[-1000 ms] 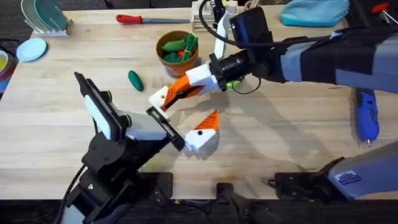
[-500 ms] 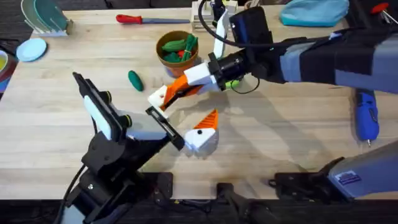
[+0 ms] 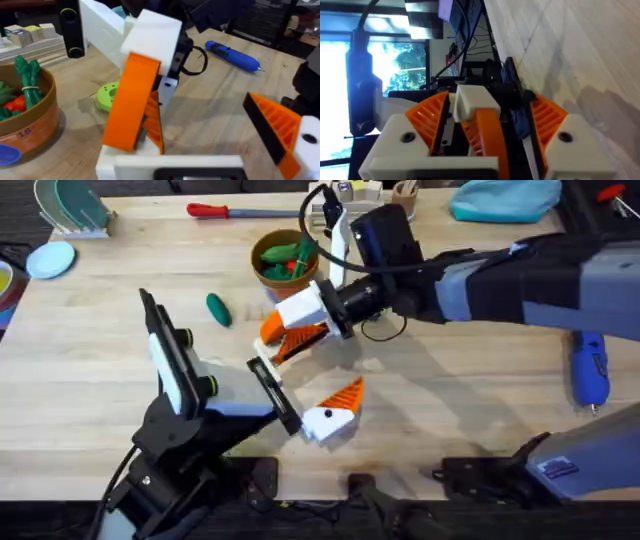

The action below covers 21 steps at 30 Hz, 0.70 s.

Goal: Pick up the gripper from the table and insert it into the empty holder that is missing its gripper. Then pick up a screw, insert it into the mounting hole, and use the screwdriver to tighten it. Finally, clean up the table by picking up the vegetable and placing it into the bucket.

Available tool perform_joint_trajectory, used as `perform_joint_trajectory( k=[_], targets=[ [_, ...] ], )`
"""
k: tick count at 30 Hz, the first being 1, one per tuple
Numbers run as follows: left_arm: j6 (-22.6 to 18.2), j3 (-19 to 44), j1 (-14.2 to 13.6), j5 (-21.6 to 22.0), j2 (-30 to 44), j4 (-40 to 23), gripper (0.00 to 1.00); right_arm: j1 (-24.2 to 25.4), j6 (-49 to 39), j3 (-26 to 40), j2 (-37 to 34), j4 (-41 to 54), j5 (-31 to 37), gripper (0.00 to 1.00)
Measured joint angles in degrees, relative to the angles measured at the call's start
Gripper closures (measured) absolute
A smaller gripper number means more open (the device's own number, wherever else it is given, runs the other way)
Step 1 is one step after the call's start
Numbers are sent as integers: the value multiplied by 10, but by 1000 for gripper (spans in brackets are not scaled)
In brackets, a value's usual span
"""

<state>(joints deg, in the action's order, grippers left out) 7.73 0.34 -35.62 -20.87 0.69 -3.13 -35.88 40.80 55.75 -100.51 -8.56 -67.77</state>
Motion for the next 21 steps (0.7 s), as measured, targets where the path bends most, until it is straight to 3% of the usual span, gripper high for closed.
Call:
perform_joint_trajectory(
  k=[7,16,21],
  targets=[
    [-1,0,0,-8,0,1,8,1,4,0,0,-2,0,59],
    [-2,0,0,-9,0,1,8,17,19,0,0,-33,1,43],
    [-2,0,0,-10,0,1,8,43,-1,0,24,43,19,42]
  ],
)
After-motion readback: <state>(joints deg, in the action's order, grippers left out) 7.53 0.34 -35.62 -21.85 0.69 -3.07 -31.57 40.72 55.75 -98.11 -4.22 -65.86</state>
